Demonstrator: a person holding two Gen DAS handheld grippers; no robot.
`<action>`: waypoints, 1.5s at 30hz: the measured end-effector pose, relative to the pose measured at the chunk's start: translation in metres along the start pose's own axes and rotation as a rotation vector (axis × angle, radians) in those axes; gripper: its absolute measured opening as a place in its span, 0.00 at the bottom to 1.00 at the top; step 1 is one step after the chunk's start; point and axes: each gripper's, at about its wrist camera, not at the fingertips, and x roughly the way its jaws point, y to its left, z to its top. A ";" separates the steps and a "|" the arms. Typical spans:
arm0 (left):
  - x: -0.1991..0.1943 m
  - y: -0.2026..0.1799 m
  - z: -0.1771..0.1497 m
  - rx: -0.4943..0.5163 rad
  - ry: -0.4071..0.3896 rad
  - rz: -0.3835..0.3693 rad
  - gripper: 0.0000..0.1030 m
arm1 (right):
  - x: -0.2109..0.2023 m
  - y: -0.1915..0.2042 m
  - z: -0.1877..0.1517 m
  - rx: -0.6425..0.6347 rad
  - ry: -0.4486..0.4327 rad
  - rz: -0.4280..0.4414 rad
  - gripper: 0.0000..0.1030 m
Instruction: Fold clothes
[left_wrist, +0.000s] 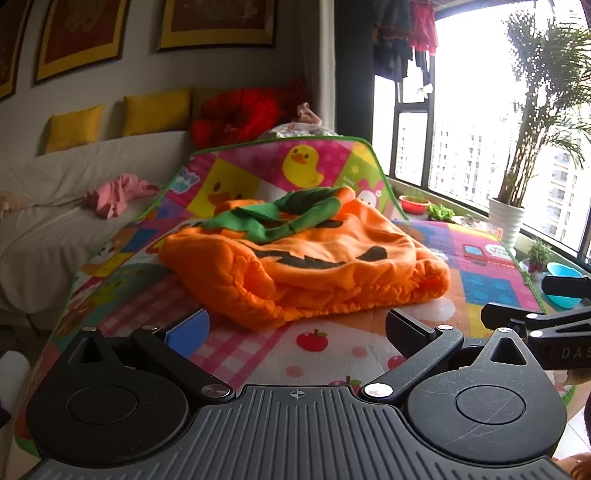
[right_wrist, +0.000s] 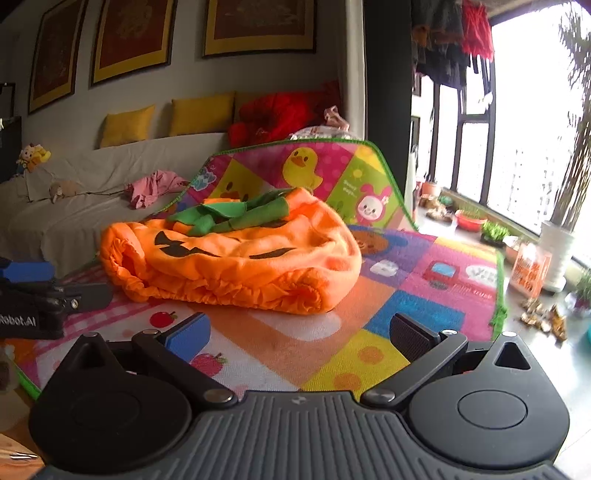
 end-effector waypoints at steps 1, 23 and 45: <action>0.001 -0.001 -0.001 -0.003 0.003 -0.001 1.00 | 0.001 0.001 0.000 0.006 0.009 0.003 1.00; 0.014 -0.002 -0.013 -0.005 0.045 -0.008 1.00 | 0.006 -0.003 -0.001 0.075 0.089 0.037 1.00; 0.016 -0.006 -0.012 0.015 0.073 0.001 1.00 | 0.011 -0.010 -0.001 0.077 0.095 0.020 1.00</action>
